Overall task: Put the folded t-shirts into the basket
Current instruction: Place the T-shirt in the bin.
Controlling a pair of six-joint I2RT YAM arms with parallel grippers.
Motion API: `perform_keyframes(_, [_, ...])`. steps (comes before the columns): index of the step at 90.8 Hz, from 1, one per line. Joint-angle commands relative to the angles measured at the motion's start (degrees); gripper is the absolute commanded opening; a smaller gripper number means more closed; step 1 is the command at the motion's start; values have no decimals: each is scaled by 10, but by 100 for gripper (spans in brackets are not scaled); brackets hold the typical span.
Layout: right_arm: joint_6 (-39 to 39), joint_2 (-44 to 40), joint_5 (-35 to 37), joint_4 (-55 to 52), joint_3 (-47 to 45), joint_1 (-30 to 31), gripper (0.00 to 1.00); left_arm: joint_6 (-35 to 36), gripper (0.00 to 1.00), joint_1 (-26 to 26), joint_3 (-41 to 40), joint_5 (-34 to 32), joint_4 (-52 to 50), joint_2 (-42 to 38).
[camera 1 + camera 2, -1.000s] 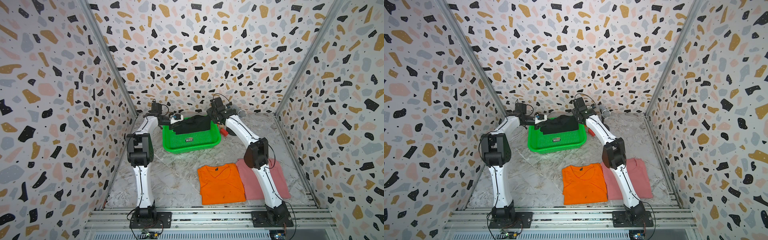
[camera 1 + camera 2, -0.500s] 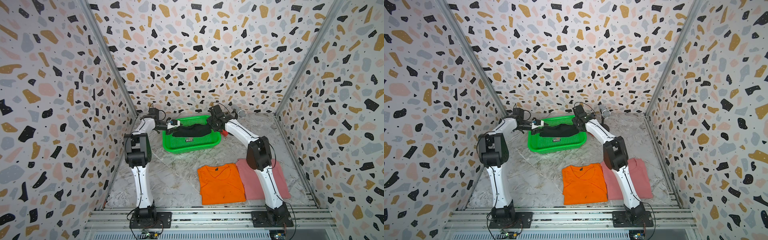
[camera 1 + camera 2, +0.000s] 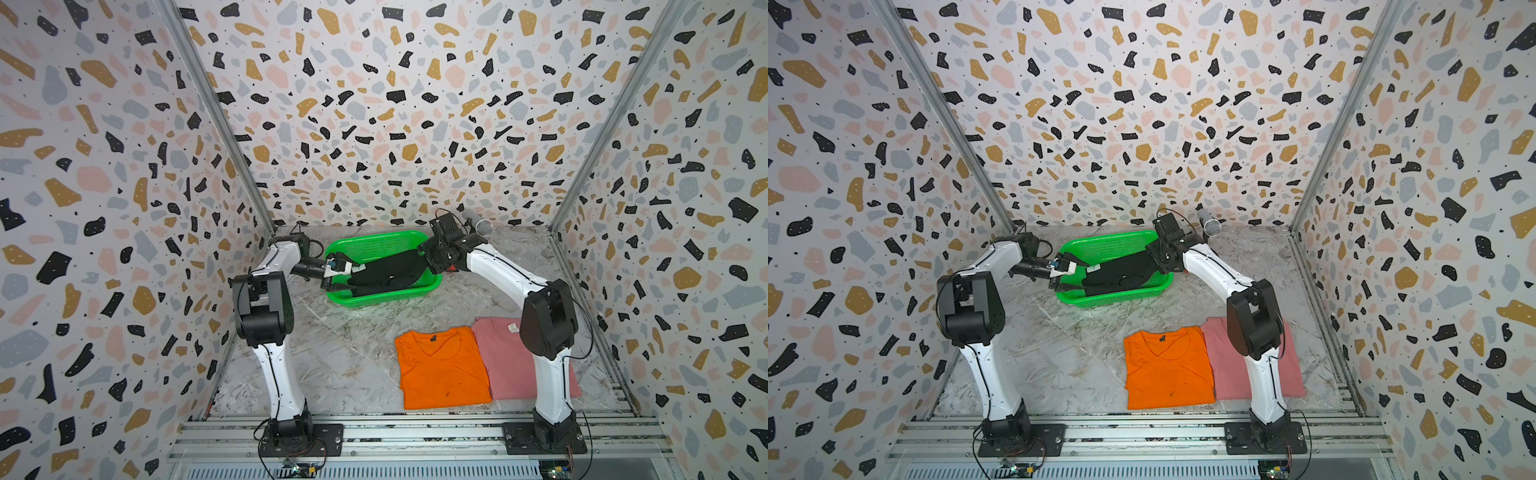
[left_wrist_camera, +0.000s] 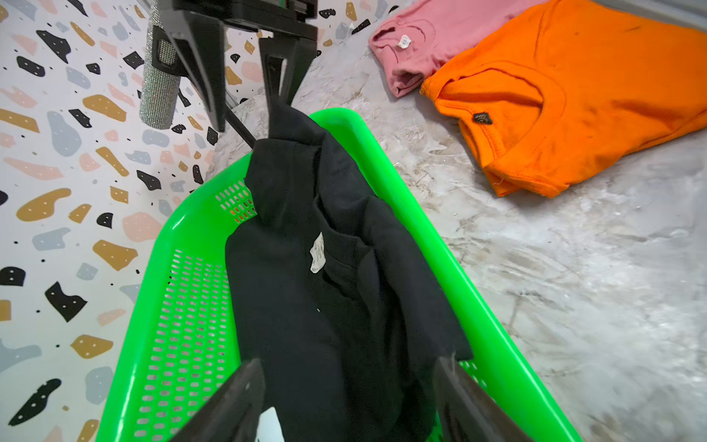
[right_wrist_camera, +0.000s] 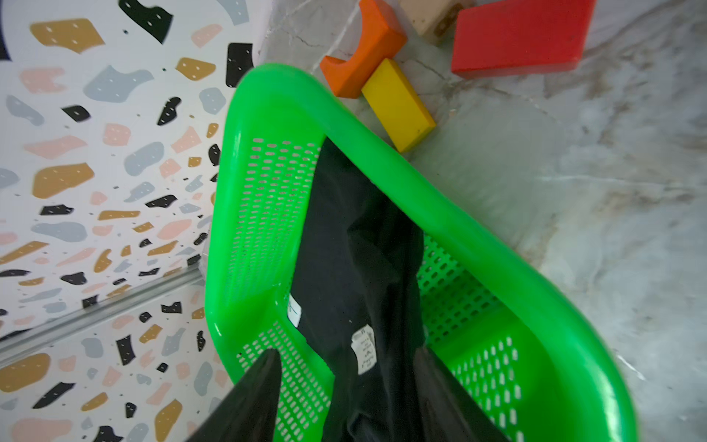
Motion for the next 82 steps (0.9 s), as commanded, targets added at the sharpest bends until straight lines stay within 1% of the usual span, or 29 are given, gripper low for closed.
perform_keyframes(1, [-53, -62, 14, -46, -5, 3, 65, 141, 75, 19, 44, 7, -132, -23])
perform_keyframes(6, [-84, -71, 24, -77, 9, 3, 66, 171, 76, 26, 65, 2, -174, -20])
perform_keyframes(14, [-144, -75, 34, -105, 32, 3, 65, 196, 79, 30, 95, -10, -222, -13])
perform_keyframes(21, [-204, -51, 28, -120, 77, 3, 63, 174, 80, 29, 118, -5, -228, -5])
perform_keyframes(25, [-244, -28, 25, -150, 134, 4, 59, 126, 82, 27, 127, 4, -207, 0])
perform_keyframes(29, [-288, 9, 15, -176, 192, 6, 53, 46, 81, 20, 137, -4, -169, 4])
perform_keyframes(32, [-310, 32, 12, -199, 231, 8, 51, -19, 77, 9, 139, -24, -126, 4])
perform_keyframes(35, [-336, 53, 12, -210, 265, 11, 48, -103, 73, -5, 133, -52, -87, 1])
perform_keyframes(36, [-344, 61, 12, -212, 277, 12, 46, -124, 72, -10, 128, -64, -53, -3])
perform_keyframes(38, [-360, 76, 10, -216, 297, 13, 44, -202, 70, -21, 118, -89, 7, -9])
perform_keyframes(42, [-389, 105, 13, -223, 331, 14, 43, -329, 67, -43, 80, -148, 128, -24])
perform_keyframes(44, [-399, 117, 16, -228, 348, 14, 41, -375, 67, -52, 49, -174, 174, -34])
perform_keyframes(47, [-413, 135, 21, -233, 370, 14, 36, -407, 66, -65, 18, -202, 248, -45])
perform_keyframes(52, [-436, 159, 25, -233, 393, 15, 30, -423, 65, -81, -14, -234, 299, -51])
perform_keyframes(58, [-447, 176, 34, -229, 403, 15, 26, -426, 62, -92, -8, -249, 289, -41])
perform_keyframes(64, [-457, 191, 32, -215, 404, 15, 25, -421, 57, -98, 3, -261, 268, -26])
perform_keyframes(71, [-466, 208, 18, -197, 404, 15, 25, -419, 53, -105, 7, -280, 265, -13])
perform_keyframes(77, [-474, 225, 0, -174, 404, 15, 24, -422, 46, -110, 13, -293, 264, -4])
perform_keyframes(82, [-485, 241, -11, -152, 403, 15, 23, -432, 43, -113, 21, -303, 261, 4])
